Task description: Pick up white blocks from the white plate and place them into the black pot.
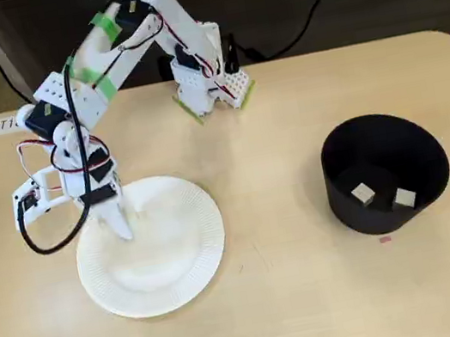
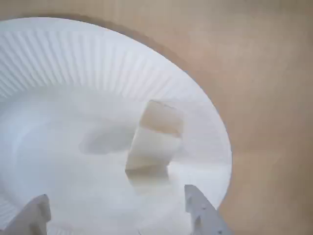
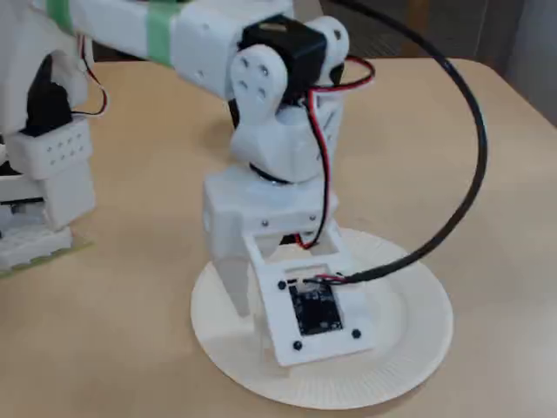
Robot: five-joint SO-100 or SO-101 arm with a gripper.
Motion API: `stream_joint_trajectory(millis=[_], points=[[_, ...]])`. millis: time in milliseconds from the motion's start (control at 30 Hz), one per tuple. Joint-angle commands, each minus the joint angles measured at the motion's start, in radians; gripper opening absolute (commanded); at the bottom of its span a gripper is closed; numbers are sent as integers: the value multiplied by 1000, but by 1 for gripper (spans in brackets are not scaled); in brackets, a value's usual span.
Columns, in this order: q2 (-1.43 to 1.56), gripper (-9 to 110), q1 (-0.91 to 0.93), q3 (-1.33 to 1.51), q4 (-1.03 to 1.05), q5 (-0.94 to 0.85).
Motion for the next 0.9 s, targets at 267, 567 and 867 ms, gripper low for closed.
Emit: stream_joint_trajectory(millis=[267, 567, 867], points=[[-48, 39, 29, -35, 6, 5], [-87, 26, -21, -40, 5, 29], [-143, -2, -103, -58, 5, 114]])
